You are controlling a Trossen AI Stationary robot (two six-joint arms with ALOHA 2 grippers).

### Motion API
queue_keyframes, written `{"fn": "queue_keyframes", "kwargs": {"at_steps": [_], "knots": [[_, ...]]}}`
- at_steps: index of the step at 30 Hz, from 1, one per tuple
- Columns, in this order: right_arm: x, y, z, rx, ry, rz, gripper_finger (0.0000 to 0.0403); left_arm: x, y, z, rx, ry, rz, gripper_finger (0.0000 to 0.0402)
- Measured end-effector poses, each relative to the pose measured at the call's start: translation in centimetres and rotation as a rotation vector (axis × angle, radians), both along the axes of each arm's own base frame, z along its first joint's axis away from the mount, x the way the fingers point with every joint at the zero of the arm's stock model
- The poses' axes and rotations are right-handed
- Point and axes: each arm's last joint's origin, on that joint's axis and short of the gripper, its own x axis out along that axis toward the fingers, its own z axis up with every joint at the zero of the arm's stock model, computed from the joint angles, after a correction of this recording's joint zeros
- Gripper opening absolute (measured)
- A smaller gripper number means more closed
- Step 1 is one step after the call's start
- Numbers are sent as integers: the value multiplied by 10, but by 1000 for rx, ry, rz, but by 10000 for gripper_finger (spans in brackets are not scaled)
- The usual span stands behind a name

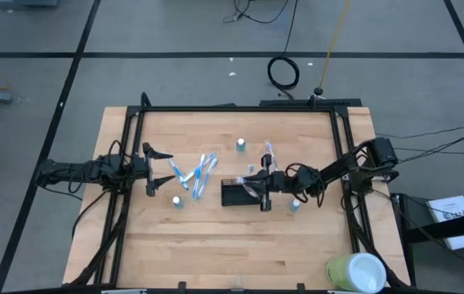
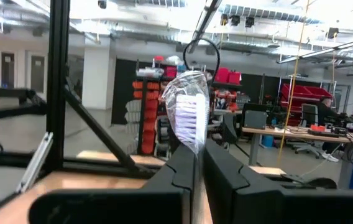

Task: Pick & Place toothbrushing station
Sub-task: Put the purple toothbrush into the right section of the wire organizer

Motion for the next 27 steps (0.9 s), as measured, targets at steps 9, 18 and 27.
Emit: {"fn": "queue_keyframes", "kwargs": {"at_steps": [9, 18, 27], "knots": [[1, 2, -5, -22, 55, 3, 8, 0, 0, 0, 0, 1, 0, 351], [2, 7, -14, -48, 153, 15, 10, 0, 0, 0, 0, 0, 0, 351], [3, 7, -20, -36, 203, 17, 72, 0, 0, 0, 0, 1, 0, 351]]}}
